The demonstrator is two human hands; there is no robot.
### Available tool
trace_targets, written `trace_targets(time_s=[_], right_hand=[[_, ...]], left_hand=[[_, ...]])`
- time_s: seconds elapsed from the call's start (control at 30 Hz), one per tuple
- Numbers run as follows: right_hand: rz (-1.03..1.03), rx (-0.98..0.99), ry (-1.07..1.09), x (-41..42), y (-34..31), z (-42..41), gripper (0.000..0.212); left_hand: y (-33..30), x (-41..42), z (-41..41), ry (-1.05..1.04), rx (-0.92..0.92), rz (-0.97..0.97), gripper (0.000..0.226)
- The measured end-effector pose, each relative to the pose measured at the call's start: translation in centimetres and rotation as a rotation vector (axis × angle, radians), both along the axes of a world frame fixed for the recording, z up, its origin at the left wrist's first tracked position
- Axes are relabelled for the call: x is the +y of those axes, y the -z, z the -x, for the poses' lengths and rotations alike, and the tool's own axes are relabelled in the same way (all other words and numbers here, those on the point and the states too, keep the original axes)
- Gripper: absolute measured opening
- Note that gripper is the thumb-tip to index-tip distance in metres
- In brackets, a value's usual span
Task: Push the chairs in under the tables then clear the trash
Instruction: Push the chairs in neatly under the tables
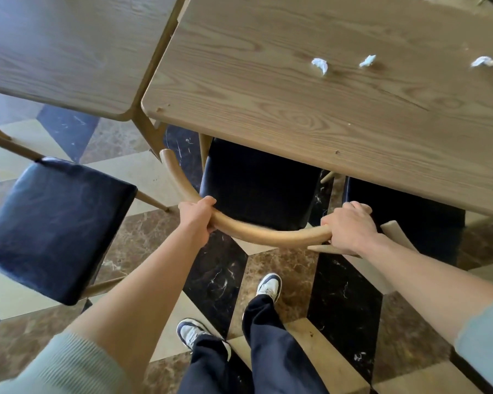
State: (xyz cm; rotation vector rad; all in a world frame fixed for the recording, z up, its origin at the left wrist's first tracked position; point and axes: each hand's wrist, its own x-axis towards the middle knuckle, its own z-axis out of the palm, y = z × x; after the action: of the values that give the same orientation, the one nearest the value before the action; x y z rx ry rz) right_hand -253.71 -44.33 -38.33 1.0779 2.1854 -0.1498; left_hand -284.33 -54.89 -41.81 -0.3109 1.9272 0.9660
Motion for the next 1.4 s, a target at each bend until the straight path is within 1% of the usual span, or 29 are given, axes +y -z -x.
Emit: trace_targets(time_s=[0.07,0.17,0.23,0.3,0.37,0.43,0.5,0.53,0.6,0.67,0.73,0.83,0.93,1.03,1.17,1.3,1.37,1.4], right_hand=[[-0.018,-0.001,0.002,0.1,0.1,0.6,0.026],[-0.037,-0.037,0.073,0.0,-0.2,1.5,0.029],[-0.047,-0.067,0.110,-0.6,-0.5,1.9,0.035],[-0.096,-0.065,0.128,-1.1,-0.4,1.9,0.042],[-0.121,-0.052,0.123,-1.7,-0.6,2.2,0.058],[-0.056,0.019,0.121,-2.8,-1.1,3.1,0.074],[0.046,0.173,0.123,-4.6,-1.8,4.9,0.085],[0.095,0.281,0.134,-5.6,-2.1,6.2,0.084],[0.158,0.470,0.143,-7.8,-3.0,9.8,0.076],[0.113,0.573,0.074,-10.4,-3.8,14.3,0.061],[0.036,0.627,0.064,-12.8,-4.7,18.5,0.048],[0.031,0.629,-0.016,-17.0,-6.0,25.2,0.043],[0.157,0.585,-0.110,-21.6,-7.1,32.5,0.037],[0.256,0.505,-0.124,-24.8,-7.7,38.5,0.036],[0.353,0.516,-0.160,-28.6,-8.1,46.1,0.033],[0.418,0.538,-0.184,-29.3,-6.9,52.7,0.030],[0.453,0.548,-0.176,-29.0,-6.2,54.9,0.030],[0.476,0.570,-0.174,-28.6,-5.5,57.4,0.030]], left_hand=[[-0.4,0.3,0.8,0.089,-0.037,0.019,0.050],[-1.5,0.2,2.3,0.314,-0.096,0.045,0.069],[-2.3,-0.5,3.0,0.403,-0.155,0.037,0.072],[-2.8,-1.1,3.2,0.430,-0.187,0.005,0.072],[-3.2,-2.4,3.3,0.457,-0.188,-0.024,0.070],[-3.1,-4.8,3.3,0.461,-0.202,-0.034,0.060],[-2.8,-8.0,3.5,0.451,-0.237,-0.007,0.047],[-2.7,-9.6,3.7,0.462,-0.255,0.012,0.044],[-2.9,-12.6,4.8,0.502,-0.245,0.037,0.044],[-3.7,-15.5,6.8,0.508,-0.194,0.016,0.038],[-4.9,-17.6,8.9,0.468,-0.160,-0.012,0.033],[-7.3,-21.9,13.6,0.366,-0.116,-0.010,0.028],[-9.5,-27.2,19.2,0.264,-0.047,-0.031,0.026],[-10.8,-31.6,23.8,0.182,0.020,-0.038,0.024],[-12.2,-37.6,30.2,0.094,0.049,-0.007,0.024],[-12.7,-39.4,35.7,0.038,0.065,0.012,0.027],[-13.1,-38.5,37.6,0.005,0.072,-0.001,0.025],[-13.3,-37.8,39.7,-0.006,0.096,0.005,0.024]])
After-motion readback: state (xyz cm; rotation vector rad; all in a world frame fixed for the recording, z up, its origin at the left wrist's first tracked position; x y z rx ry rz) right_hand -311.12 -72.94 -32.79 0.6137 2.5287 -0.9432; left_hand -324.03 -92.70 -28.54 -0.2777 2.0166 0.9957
